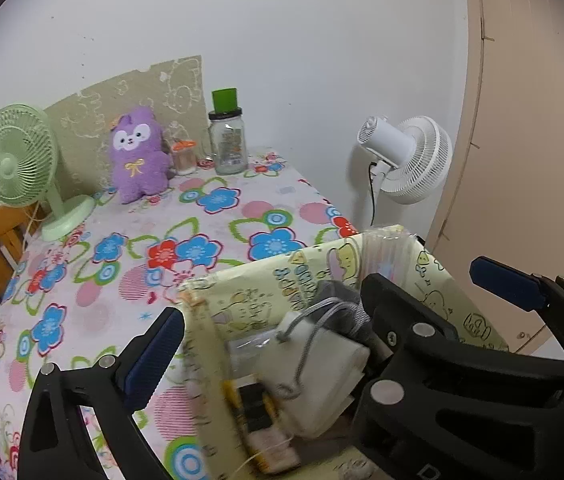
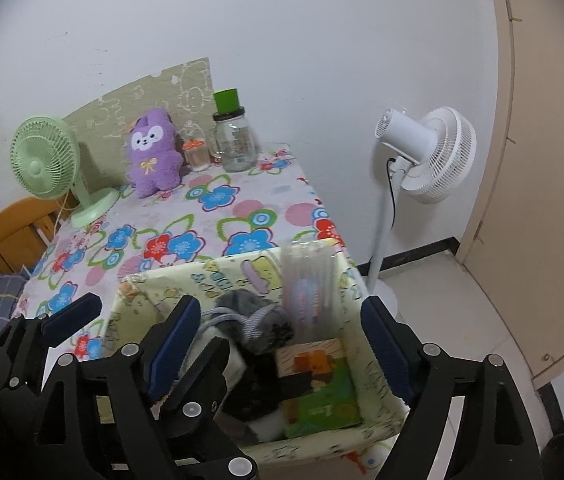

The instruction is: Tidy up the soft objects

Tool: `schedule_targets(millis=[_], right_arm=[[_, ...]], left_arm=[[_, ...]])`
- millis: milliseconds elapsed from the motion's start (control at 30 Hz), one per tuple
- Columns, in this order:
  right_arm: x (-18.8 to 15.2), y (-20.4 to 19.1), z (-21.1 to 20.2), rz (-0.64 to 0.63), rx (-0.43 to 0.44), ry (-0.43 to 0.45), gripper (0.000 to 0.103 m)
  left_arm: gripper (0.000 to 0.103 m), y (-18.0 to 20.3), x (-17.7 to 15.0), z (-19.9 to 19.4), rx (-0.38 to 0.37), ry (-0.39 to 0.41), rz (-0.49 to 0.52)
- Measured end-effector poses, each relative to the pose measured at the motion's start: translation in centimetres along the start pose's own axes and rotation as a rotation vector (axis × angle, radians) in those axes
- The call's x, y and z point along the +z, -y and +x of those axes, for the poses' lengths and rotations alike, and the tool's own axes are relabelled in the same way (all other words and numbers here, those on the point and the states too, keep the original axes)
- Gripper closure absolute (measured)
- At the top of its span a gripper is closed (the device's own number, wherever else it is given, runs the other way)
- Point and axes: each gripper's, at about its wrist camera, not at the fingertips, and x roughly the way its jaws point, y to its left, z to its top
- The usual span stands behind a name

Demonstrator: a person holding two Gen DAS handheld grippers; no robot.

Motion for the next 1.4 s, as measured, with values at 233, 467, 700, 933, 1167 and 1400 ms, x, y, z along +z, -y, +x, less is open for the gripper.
schedule_targets(millis=[233,467,700,933,1167,1400], right_arm=[[-0.5,-2.4,-1.5,-0.023,0.023,0.029,0.013],[-1.3,-4.7,-3.0,-0.046,0.031,0.056,0.009],[-2.2,-7.1,-4.8,-0.058,0.038,0.087,0.006],[-2.9,-9.9,-6.7,-0.086,0.047,0.123,0.004],[-3.6,-12.2,-8.3,-0.105,0.079,0.161,0.002],[-4.3,-13.5,-9.7,-0.113,0.103,0.187,0.001]], left_arm=[[0.000,-1.9,-0.9,-2.1,0.024,0.019,-0.006],[0.000,-3.8,-2.0,-4.3,0.048,0.043,-0.018],[0.000,-6.3,-3.0,-6.7,0.063,0.079,-0.033],[0.000,-9.3,-4.2,-9.4,0.088,0.120,-0.067],[0.000,-12.0,-5.4,-12.1,0.130,0.158,-0.099],[0.000,-13.8,-6.5,-13.8,0.160,0.194,-0.105]])
